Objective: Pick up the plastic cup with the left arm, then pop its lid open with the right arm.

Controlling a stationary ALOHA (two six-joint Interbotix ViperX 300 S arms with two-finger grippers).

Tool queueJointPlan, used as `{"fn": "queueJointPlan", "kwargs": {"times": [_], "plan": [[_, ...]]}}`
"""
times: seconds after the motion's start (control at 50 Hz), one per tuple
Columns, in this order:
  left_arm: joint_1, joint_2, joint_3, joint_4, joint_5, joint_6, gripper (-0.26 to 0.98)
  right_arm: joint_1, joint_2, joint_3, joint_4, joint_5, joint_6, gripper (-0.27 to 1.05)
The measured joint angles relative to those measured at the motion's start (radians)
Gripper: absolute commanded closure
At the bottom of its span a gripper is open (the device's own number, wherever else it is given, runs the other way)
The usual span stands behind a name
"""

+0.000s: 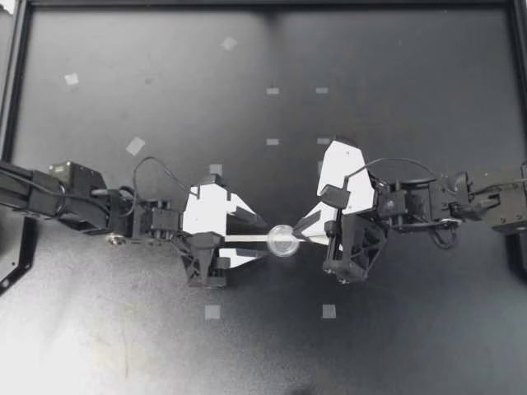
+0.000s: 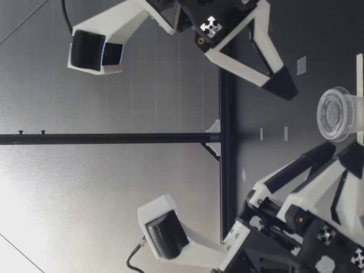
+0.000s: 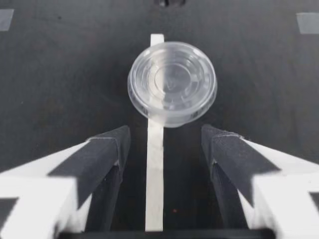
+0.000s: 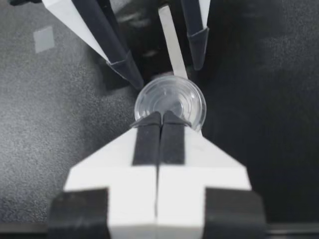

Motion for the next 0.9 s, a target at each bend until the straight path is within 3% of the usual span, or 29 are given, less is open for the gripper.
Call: {"fn": "queueJointPlan", "kwargs": {"times": [0.9], "plan": [[0.000, 0.044, -0.044, 0.000, -0.005, -0.002, 0.12, 0.002, 0.089, -0.009, 0.000, -0.012, 0.005, 0.92]]}}
